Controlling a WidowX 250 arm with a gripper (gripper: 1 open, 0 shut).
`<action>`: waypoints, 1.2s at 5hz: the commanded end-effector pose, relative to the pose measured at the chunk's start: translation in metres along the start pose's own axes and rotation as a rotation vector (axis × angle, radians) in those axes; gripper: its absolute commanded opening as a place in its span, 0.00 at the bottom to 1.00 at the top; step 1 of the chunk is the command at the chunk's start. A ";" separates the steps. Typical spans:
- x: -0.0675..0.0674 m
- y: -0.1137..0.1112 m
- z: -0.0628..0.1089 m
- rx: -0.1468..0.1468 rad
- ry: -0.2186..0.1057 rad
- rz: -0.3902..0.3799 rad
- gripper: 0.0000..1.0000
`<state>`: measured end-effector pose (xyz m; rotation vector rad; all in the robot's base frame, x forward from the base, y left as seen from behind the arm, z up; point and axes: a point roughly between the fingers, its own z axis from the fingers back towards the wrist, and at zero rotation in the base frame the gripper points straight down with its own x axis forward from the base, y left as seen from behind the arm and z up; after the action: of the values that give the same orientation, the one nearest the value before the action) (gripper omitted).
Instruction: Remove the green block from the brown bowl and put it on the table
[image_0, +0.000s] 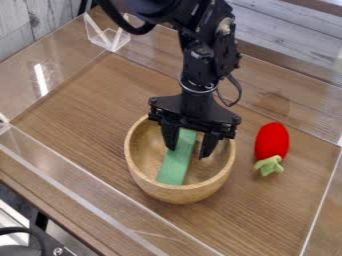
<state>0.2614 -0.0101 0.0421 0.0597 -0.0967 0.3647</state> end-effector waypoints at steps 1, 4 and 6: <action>0.006 -0.004 0.007 -0.004 -0.016 0.058 0.00; 0.031 -0.008 0.092 -0.091 -0.041 0.014 0.00; 0.019 0.003 0.087 -0.091 -0.022 -0.041 1.00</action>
<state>0.2690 -0.0095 0.1199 -0.0187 -0.0952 0.3173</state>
